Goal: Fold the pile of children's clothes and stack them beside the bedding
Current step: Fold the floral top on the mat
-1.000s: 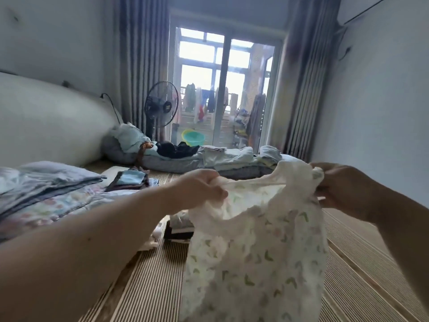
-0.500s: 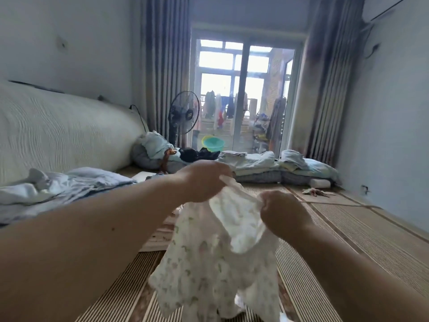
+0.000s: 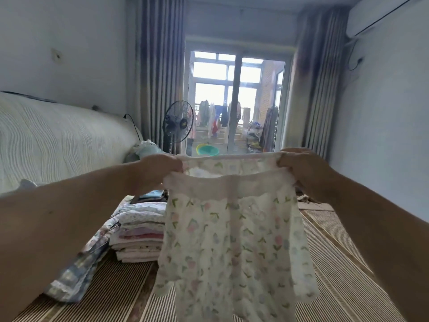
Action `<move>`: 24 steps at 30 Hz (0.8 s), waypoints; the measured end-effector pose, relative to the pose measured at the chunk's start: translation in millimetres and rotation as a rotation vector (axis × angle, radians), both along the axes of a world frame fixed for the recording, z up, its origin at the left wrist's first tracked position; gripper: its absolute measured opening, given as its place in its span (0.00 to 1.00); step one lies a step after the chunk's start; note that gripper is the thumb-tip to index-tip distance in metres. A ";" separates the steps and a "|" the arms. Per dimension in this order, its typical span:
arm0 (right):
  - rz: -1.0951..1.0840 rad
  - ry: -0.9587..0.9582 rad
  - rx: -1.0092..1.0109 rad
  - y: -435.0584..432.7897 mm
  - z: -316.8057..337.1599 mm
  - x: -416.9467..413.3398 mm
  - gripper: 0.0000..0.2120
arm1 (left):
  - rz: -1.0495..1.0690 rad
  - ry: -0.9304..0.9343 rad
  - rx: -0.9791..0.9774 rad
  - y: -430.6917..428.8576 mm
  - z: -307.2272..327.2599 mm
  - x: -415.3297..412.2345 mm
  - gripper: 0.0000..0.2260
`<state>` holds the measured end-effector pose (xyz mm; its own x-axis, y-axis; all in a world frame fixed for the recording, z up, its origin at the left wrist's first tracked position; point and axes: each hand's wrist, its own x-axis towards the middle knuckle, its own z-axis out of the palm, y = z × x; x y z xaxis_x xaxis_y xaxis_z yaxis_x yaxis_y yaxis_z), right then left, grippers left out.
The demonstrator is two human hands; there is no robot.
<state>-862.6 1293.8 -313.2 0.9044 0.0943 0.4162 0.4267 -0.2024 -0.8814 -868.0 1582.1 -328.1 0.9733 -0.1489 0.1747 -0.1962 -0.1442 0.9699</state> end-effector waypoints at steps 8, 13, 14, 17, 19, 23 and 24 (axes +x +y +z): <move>-0.142 -0.275 -0.541 -28.0 3.4 -13.7 0.24 | -0.216 -0.034 0.178 5.8 8.3 -6.7 0.02; -0.224 -0.237 -0.850 -51.1 -10.1 -4.1 0.21 | 0.067 -0.452 1.104 16.6 9.7 2.6 0.14; -0.253 -0.240 -0.835 -55.2 -13.8 -1.9 0.19 | 0.146 -0.520 1.211 19.7 8.8 4.3 0.16; -0.250 -0.248 -0.612 -68.6 -24.6 -2.4 0.18 | 0.226 -0.510 1.117 36.0 3.4 6.5 0.16; -0.195 -0.232 -0.477 -75.2 -28.5 -7.2 0.16 | 0.182 -0.389 0.914 45.8 -2.2 6.7 0.13; -0.185 -0.207 -0.387 -84.6 -29.5 -16.2 0.11 | 0.063 -0.228 0.744 49.5 -17.8 1.0 0.17; -0.203 -0.211 -0.406 -87.1 -28.2 -17.5 0.11 | 0.036 -0.194 0.708 50.3 -21.3 0.8 0.18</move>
<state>-880.0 1206.6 -341.4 0.8214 0.1174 0.5582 0.5036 -0.6086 -0.6132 -867.1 1632.4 -349.4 0.9411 -0.2584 0.2179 -0.3379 -0.7327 0.5908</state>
